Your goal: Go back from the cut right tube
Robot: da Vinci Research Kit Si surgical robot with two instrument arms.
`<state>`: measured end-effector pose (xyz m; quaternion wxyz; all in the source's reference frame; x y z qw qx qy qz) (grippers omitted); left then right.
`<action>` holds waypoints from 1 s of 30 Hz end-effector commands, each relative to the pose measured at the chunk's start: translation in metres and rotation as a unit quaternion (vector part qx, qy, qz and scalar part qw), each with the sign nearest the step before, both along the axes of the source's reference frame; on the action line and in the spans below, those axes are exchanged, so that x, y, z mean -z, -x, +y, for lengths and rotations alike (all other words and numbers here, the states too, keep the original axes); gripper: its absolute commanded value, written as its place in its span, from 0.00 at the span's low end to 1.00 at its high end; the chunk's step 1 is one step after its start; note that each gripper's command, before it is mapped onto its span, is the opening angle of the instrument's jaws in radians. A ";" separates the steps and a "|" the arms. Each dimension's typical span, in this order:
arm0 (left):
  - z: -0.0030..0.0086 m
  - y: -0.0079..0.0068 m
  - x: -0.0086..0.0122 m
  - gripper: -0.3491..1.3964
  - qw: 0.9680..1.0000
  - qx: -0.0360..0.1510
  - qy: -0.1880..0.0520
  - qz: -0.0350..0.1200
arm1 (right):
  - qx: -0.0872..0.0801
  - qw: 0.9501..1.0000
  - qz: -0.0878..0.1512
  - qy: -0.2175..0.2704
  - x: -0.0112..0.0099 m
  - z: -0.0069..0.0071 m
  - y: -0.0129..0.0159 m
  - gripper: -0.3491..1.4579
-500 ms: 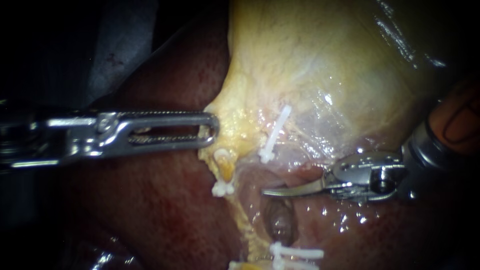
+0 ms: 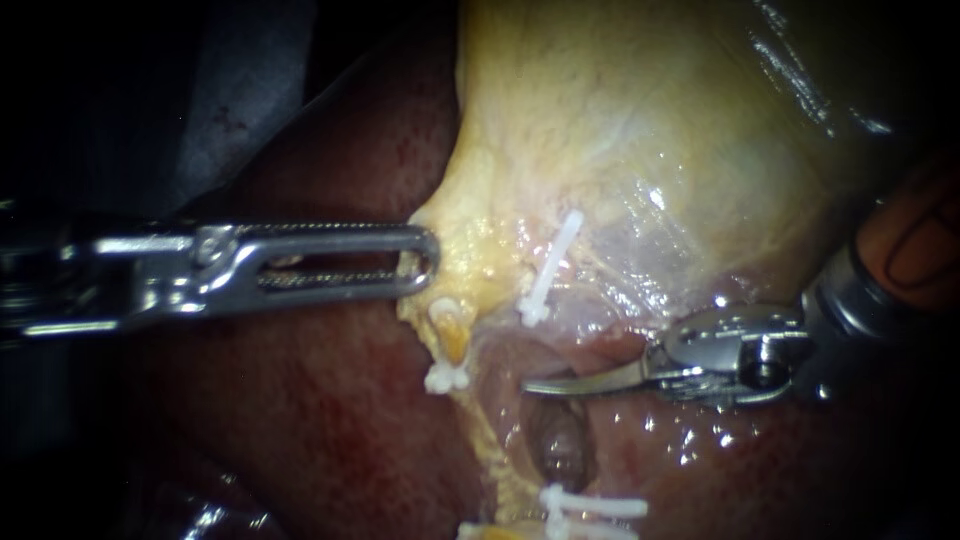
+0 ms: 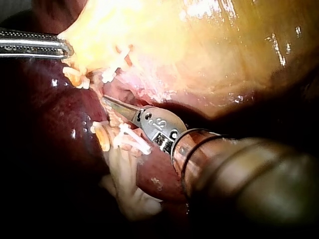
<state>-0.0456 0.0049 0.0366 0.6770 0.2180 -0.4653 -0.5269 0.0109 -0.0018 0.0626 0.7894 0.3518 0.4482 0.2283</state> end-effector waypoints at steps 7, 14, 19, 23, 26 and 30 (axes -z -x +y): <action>-0.0001 0.0001 0.0001 0.00 1.000 0.001 0.000 0.001 | -0.002 1.000 0.003 0.000 0.0001 -0.0001 0.0000 0.33; -0.0001 0.0001 0.0002 0.00 1.000 0.001 0.000 0.001 | -0.001 1.000 0.004 0.002 0.0001 0.0000 0.0000 0.47; -0.0001 0.0001 0.0001 0.00 1.000 0.001 0.000 0.001 | 0.001 1.000 0.006 0.007 0.0001 0.0001 0.0001 0.48; -0.0001 0.0001 0.0002 0.00 1.000 0.001 0.000 0.001 | 0.002 1.000 0.006 0.007 0.0001 0.0001 0.0002 0.48; -0.0001 0.0001 0.0001 0.00 1.000 0.001 0.000 0.001 | 0.003 1.000 0.007 0.007 0.0003 0.0001 0.0006 0.48; 0.0000 0.0000 0.0001 0.00 1.000 0.001 0.000 0.001 | 0.006 1.000 0.009 0.004 0.0010 0.0003 0.0016 0.46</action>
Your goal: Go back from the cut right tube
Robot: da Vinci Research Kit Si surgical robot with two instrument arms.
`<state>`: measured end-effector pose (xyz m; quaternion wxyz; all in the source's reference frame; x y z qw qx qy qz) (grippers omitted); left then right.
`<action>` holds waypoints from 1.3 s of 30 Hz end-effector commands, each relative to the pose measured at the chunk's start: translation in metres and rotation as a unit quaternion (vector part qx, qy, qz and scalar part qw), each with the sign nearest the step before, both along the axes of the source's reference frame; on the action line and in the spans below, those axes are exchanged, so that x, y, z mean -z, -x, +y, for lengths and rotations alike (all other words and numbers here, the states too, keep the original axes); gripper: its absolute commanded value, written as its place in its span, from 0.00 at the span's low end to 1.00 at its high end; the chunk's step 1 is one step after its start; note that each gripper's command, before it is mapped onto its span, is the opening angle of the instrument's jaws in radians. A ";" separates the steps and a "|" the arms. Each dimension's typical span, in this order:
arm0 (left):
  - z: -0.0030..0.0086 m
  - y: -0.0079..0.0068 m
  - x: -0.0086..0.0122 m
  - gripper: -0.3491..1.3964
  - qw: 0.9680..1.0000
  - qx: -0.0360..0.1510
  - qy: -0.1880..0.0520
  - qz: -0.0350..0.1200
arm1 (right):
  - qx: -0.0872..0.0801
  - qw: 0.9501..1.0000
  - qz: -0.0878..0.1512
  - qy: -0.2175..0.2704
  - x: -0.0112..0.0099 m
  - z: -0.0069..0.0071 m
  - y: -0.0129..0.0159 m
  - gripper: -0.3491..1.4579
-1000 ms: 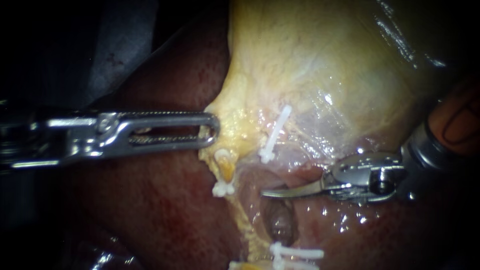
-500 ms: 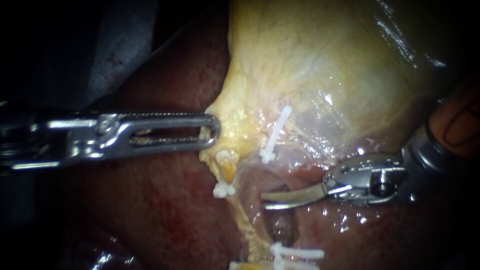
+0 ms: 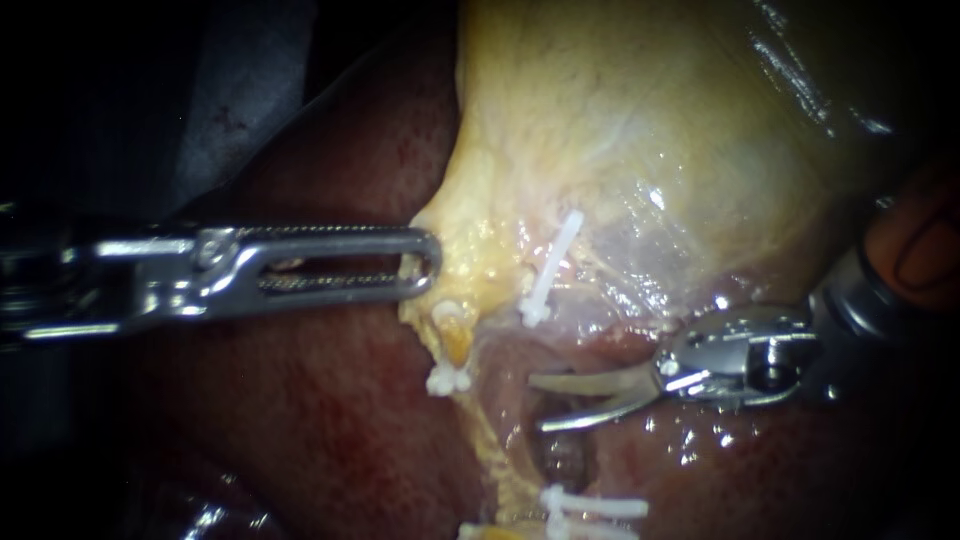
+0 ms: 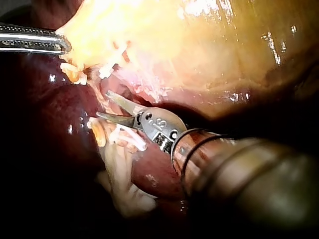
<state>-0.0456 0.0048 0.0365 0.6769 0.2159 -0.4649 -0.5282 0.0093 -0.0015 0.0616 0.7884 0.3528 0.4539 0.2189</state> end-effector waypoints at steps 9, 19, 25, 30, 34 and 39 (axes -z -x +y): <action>0.0001 -0.0001 -0.0003 0.00 1.000 -0.001 0.000 -0.001 | -0.009 1.000 0.004 0.022 0.0033 0.0030 0.0037 0.47; 0.0000 -0.0001 -0.0004 0.00 1.000 -0.001 0.000 0.000 | -0.044 0.997 0.015 0.057 0.0058 0.0069 0.0056 0.49; -0.0001 -0.0001 -0.0004 0.00 1.000 -0.001 0.001 0.000 | -0.046 0.996 0.018 0.069 0.0062 0.0076 0.0055 0.52; -0.0001 -0.0001 -0.0004 0.00 1.000 -0.001 0.001 0.000 | -0.045 0.996 0.020 0.074 0.0061 0.0076 0.0055 0.52; -0.0002 0.0000 -0.0005 0.00 1.000 -0.001 0.001 0.000 | -0.045 0.996 0.019 0.074 0.0061 0.0077 0.0055 0.52; -0.0009 0.0008 -0.0013 0.00 1.000 -0.004 0.003 -0.002 | -0.045 0.996 0.019 0.074 0.0061 0.0077 0.0055 0.52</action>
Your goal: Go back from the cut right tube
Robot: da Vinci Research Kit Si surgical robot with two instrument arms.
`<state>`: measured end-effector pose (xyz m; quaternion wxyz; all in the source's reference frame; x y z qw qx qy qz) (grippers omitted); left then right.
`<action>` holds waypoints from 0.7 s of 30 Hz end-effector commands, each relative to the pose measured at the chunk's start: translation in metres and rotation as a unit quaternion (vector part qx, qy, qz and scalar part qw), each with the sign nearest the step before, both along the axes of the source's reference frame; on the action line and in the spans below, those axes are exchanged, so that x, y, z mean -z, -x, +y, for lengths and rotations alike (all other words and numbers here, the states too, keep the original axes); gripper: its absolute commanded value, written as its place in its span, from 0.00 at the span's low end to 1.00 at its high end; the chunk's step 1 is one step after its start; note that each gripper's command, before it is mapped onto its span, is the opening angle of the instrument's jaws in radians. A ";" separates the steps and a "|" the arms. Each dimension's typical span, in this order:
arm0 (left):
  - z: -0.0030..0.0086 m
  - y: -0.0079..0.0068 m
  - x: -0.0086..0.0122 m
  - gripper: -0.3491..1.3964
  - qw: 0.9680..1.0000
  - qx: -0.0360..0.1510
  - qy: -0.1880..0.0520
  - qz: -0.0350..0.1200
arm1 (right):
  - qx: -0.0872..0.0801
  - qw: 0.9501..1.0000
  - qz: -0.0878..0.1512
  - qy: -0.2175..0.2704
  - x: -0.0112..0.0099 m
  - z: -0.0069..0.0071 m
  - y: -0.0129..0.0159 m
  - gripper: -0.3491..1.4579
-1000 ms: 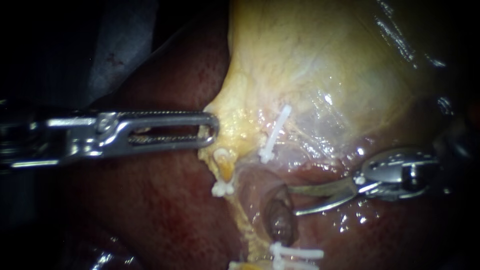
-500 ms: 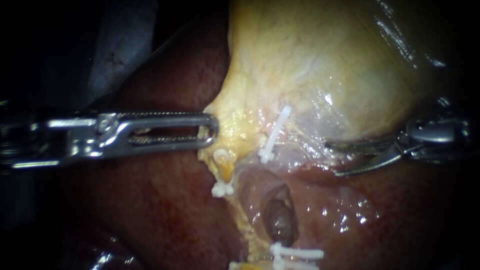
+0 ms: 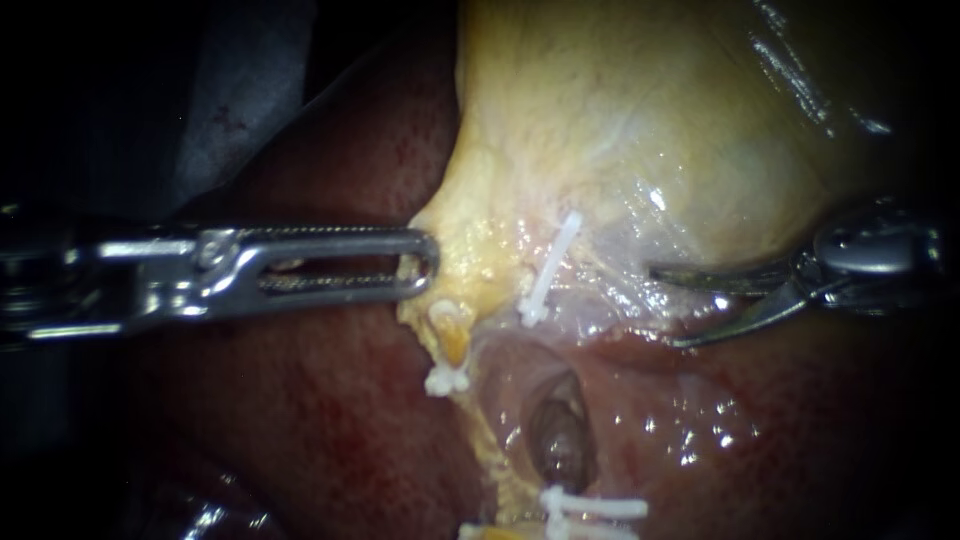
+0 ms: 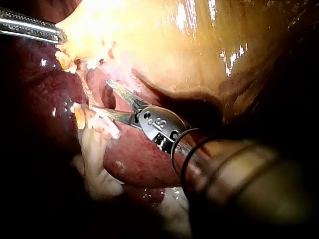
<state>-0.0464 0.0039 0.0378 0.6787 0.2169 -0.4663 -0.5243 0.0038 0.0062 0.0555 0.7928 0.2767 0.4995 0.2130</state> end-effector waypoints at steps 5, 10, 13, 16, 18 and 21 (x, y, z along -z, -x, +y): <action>-0.0014 0.0021 -0.0019 0.00 1.000 -0.008 0.005 -0.005 | 0.000 1.000 0.000 0.000 0.0000 0.0000 0.0000 0.52; -0.0024 0.0041 -0.0035 0.00 1.000 -0.018 0.005 -0.002 | 0.000 1.000 0.000 0.000 0.0000 -0.0001 0.0001 0.52; -0.0029 0.0050 -0.0043 0.00 1.000 -0.021 0.006 -0.003 | 0.000 1.000 0.000 0.000 0.0000 -0.0001 0.0001 0.52; -0.0030 0.0052 -0.0045 0.00 1.000 -0.023 0.006 -0.003 | 0.000 1.000 0.000 0.000 0.0000 -0.0001 0.0002 0.51; -0.0030 0.0052 -0.0045 0.00 1.000 -0.023 0.006 -0.003 | 0.000 1.000 0.000 0.000 0.0000 -0.0001 0.0002 0.50; -0.0030 0.0052 -0.0045 0.00 1.000 -0.023 0.006 -0.003 | 0.000 1.000 0.000 0.000 0.0000 -0.0001 0.0003 0.50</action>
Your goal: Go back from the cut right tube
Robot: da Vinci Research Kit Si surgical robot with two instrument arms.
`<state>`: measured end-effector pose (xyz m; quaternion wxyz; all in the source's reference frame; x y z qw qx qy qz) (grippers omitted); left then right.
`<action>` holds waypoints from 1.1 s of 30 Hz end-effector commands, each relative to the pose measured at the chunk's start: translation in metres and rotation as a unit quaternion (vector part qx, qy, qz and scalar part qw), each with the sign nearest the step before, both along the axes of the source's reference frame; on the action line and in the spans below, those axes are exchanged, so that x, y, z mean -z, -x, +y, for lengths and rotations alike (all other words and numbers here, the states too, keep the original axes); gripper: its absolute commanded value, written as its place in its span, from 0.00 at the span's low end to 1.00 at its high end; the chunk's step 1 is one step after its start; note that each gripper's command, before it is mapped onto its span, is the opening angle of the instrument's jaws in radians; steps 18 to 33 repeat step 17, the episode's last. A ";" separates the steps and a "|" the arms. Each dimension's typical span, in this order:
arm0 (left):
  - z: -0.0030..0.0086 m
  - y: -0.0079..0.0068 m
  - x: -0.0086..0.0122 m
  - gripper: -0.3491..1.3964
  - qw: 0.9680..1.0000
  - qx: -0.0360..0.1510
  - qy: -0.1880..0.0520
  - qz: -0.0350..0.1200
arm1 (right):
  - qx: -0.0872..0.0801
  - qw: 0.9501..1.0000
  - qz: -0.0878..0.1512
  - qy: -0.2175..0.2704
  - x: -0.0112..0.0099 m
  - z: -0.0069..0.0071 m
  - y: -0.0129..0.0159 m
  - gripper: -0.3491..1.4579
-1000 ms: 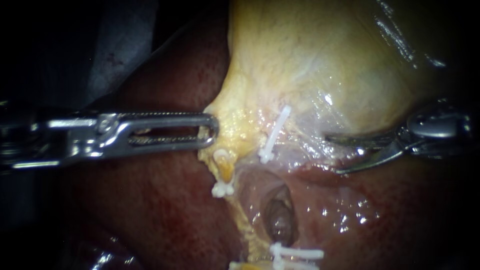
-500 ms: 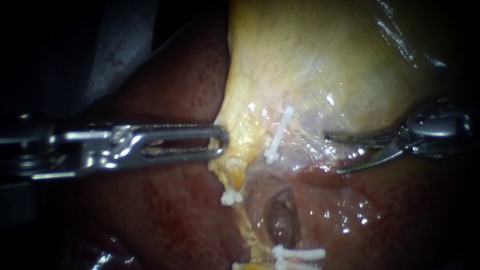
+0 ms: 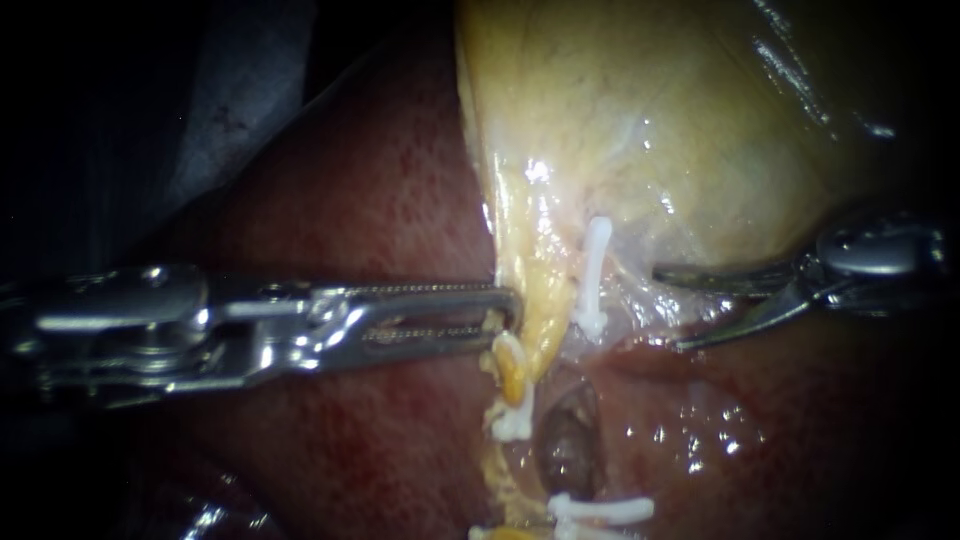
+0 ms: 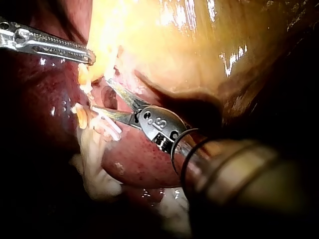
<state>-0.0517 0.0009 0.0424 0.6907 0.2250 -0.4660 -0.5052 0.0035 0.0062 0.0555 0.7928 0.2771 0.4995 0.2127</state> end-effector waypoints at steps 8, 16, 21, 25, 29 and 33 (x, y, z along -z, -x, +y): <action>0.0000 0.0000 0.0001 0.00 1.000 0.000 0.000 0.000 | 0.000 1.000 0.000 0.000 0.0000 0.0000 0.0001 0.50; 0.0001 0.0001 0.0002 0.00 1.000 0.000 -0.001 0.000 | 0.000 1.000 0.000 0.000 0.0000 0.0000 0.0001 0.50; 0.0001 0.0001 0.0002 0.00 1.000 0.000 -0.001 0.000 | 0.000 1.000 0.000 0.000 0.0000 0.0000 0.0001 0.50; 0.0001 0.0001 0.0002 0.00 1.000 0.000 -0.001 0.000 | 0.000 1.000 0.000 0.000 0.0000 0.0000 0.0001 0.50; 0.0001 0.0001 0.0002 0.00 1.000 0.000 -0.001 0.000 | 0.000 1.000 0.000 0.000 0.0000 0.0000 0.0001 0.50; 0.0001 0.0001 0.0002 0.00 1.000 0.000 -0.001 0.000 | 0.000 1.000 0.000 0.000 0.0000 0.0000 0.0001 0.50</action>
